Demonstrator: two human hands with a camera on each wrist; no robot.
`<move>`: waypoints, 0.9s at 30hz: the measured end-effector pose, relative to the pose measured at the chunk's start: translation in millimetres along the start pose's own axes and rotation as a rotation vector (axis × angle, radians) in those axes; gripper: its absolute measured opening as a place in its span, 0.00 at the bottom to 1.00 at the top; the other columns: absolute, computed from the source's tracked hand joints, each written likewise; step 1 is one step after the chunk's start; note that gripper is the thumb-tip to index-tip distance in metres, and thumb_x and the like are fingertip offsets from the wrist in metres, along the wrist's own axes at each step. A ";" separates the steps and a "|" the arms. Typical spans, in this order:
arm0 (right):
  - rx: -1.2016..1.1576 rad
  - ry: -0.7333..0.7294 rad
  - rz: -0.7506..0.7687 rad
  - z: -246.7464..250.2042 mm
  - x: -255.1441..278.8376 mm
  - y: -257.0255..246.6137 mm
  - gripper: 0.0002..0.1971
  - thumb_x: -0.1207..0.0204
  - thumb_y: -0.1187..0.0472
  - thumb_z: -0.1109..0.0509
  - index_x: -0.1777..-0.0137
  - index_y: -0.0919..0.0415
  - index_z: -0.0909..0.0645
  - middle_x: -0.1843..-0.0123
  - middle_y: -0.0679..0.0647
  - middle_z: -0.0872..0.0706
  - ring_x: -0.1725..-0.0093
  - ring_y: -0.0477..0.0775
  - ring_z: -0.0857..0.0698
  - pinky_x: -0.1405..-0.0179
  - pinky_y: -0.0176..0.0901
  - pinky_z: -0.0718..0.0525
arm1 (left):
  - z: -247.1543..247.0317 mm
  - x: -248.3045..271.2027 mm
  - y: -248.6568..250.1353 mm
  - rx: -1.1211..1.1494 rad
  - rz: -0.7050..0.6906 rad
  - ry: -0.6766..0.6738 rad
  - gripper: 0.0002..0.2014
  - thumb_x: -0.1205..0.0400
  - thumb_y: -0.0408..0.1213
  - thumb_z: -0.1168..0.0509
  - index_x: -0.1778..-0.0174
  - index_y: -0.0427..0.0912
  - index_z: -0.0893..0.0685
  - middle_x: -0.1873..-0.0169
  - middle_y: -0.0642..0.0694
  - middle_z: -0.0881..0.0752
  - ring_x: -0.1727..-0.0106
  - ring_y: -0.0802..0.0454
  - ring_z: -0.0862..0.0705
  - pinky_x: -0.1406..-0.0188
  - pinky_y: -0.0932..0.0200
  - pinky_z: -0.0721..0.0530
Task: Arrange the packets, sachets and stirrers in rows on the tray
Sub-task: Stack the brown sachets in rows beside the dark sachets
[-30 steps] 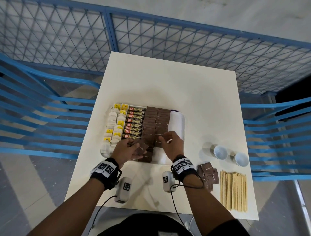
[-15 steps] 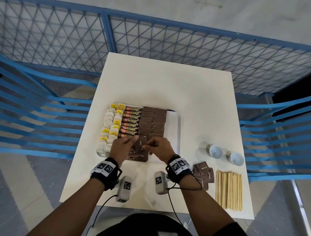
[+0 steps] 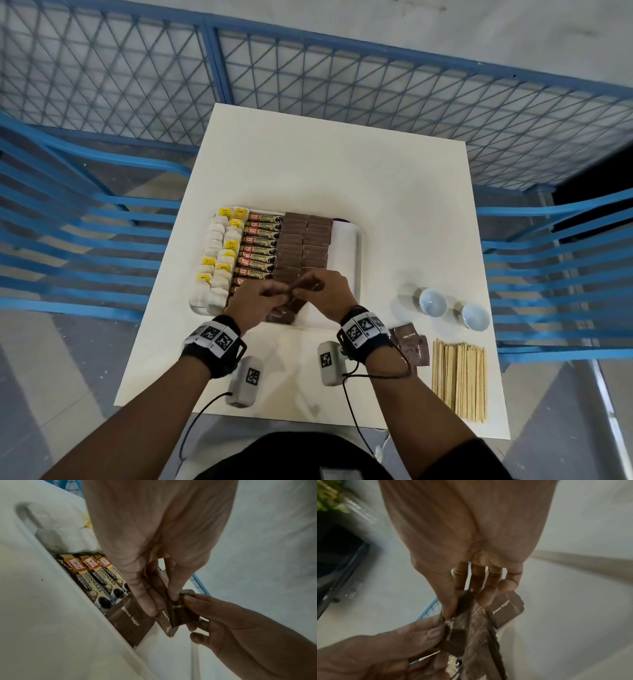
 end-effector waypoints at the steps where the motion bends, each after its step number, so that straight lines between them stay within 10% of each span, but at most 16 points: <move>1: 0.023 -0.004 0.000 1.6 0.5 -1.1 0.05 0.29 0.57 0.19 0.54 0.48 0.09 0.57 0.41 0.09 0.54 0.41 0.13 0.48 0.39 0.15 | 1.3 -0.7 -0.5 -0.023 -0.004 0.017 0.11 0.19 0.23 0.28 0.49 0.44 0.09 0.55 0.36 0.07 0.57 0.40 0.07 0.54 0.48 0.07; 12: 0.012 0.325 -0.323 31.4 14.6 62.5 0.09 0.31 0.56 0.17 0.53 0.53 0.11 0.60 0.43 0.11 0.55 0.47 0.13 0.41 0.45 0.16 | 24.7 6.0 -13.6 -0.018 0.036 0.163 0.07 0.15 0.25 0.33 0.49 0.39 0.12 0.64 0.42 0.09 0.65 0.48 0.14 0.58 0.48 0.11; 21: -0.009 0.388 -0.384 17.7 10.6 63.7 0.09 0.34 0.57 0.15 0.56 0.51 0.11 0.66 0.42 0.15 0.61 0.46 0.16 0.69 0.20 0.30 | 32.7 10.5 -11.1 -0.061 0.050 0.118 0.08 0.14 0.24 0.37 0.48 0.37 0.13 0.63 0.41 0.09 0.68 0.49 0.16 0.65 0.55 0.15; 27: -0.012 0.406 -0.394 17.6 12.7 62.6 0.14 0.34 0.54 0.15 0.54 0.52 0.16 0.64 0.42 0.14 0.60 0.43 0.16 0.63 0.26 0.25 | 32.2 7.2 -8.2 -0.095 0.040 0.094 0.08 0.13 0.26 0.37 0.47 0.38 0.13 0.61 0.40 0.09 0.67 0.50 0.15 0.65 0.55 0.14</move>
Point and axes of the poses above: each hand's wrist, its own x-axis away from the middle knuckle, its own z-axis out of the back of the hand, y = z × x, the point moved 9 cm from there along -x, towards the middle knuckle
